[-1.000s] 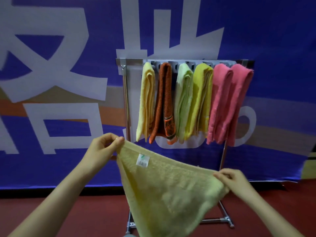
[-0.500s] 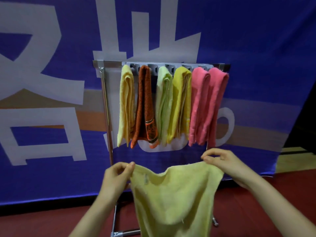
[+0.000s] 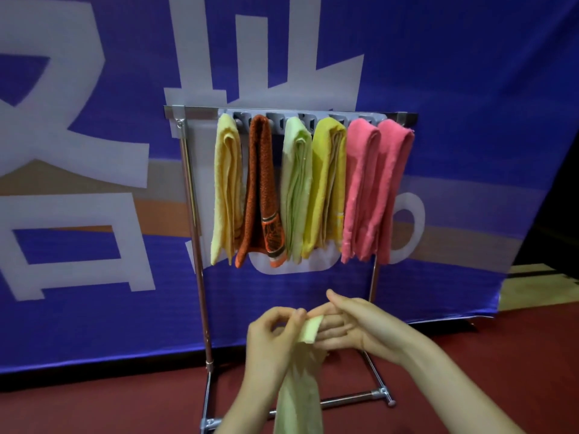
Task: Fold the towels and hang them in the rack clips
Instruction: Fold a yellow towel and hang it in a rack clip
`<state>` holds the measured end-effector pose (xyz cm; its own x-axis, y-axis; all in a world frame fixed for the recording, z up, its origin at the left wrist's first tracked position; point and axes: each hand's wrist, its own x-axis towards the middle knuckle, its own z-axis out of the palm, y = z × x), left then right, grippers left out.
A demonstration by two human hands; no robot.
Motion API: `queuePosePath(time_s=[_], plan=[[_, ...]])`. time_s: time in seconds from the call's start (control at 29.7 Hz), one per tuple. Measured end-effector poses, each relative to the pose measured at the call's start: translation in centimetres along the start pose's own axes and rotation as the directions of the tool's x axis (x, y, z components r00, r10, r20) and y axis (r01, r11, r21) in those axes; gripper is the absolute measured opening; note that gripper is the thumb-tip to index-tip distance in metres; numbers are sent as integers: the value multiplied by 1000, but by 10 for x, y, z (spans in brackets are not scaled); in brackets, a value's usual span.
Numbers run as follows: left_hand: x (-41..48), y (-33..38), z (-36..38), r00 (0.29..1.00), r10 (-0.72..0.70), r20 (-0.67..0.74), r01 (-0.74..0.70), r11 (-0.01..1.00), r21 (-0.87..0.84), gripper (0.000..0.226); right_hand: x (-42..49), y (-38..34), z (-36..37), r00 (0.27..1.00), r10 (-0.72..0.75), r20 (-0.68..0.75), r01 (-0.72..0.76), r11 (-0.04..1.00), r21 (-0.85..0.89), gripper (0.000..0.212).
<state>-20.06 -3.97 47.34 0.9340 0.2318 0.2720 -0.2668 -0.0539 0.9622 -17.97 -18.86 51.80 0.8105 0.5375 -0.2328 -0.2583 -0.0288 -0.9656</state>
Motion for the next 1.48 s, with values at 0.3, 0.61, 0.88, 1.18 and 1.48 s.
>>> queuePosePath(time_s=[0.3, 0.61, 0.88, 1.18, 1.48], plan=[[-17, -16, -15, 987, 22, 156, -19, 1000, -21, 35, 3, 9, 13, 1000, 14, 8, -15, 995, 98, 45], [-9, -18, -27, 956, 248, 153, -280, 928, 245, 13, 7, 20, 17, 1000, 16, 19, -18, 994, 107, 44], [-5, -25, -34, 968, 232, 94, -250, 920, 303, 28, 6, 31, 22, 995, -35, 94, 33, 999, 23, 29], [4, -8, -45, 996, 90, -13, -85, 971, 222, 34, 12, 53, 10, 979, 134, 153, -33, 849, -527, 19], [-10, -24, -54, 996, 32, -81, -10, 968, 250, 40, -6, 49, -26, 911, -376, -170, 142, 672, -727, 28]])
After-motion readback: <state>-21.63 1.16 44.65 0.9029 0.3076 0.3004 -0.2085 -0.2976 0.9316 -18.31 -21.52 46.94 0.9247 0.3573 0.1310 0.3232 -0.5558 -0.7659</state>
